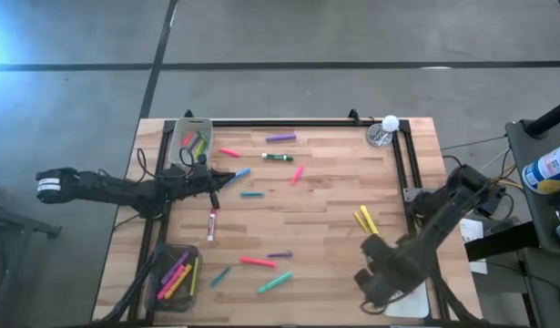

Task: Pick & Place Markers
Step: Put the orange marker pen into the white bin, then put the yellow pen into the gray bin

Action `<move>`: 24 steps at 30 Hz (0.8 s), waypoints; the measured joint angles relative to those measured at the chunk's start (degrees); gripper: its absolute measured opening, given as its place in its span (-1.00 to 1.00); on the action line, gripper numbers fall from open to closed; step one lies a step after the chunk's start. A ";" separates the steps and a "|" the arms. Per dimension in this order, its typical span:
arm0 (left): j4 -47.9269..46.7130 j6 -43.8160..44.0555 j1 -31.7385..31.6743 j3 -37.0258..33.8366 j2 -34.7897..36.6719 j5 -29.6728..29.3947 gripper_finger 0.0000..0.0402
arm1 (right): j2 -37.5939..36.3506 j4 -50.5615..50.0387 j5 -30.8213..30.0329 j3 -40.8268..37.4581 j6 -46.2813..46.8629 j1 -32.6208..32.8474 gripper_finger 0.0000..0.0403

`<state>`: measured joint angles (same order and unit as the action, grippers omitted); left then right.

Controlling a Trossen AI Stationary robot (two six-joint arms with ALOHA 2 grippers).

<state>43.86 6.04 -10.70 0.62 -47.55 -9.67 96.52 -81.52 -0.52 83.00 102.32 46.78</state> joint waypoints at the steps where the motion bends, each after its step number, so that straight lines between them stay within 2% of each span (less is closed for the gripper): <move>1: -0.04 0.00 0.00 0.00 0.00 0.00 -1.00 | -1.12 0.19 0.82 -1.95 2.18 0.98 -0.64; 7: -0.35 0.44 0.00 0.00 -0.01 0.01 -1.00 | -4.78 9.43 5.80 -14.56 10.94 5.71 -0.61; 15: -0.35 0.44 0.00 0.00 -0.02 0.00 -1.00 | -5.67 29.07 9.65 -27.55 13.07 8.15 -0.56; 19: -0.37 0.42 0.00 0.00 -0.01 0.00 -1.00 | -5.65 32.67 12.41 -29.94 12.01 8.09 -0.47; 24: -0.37 0.42 0.00 0.00 0.00 0.00 -1.00 | -5.78 28.92 15.57 -27.30 12.00 8.11 -0.32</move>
<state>43.48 6.46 -10.70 0.62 -47.55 -9.67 90.74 -52.60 15.05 55.70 114.32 54.89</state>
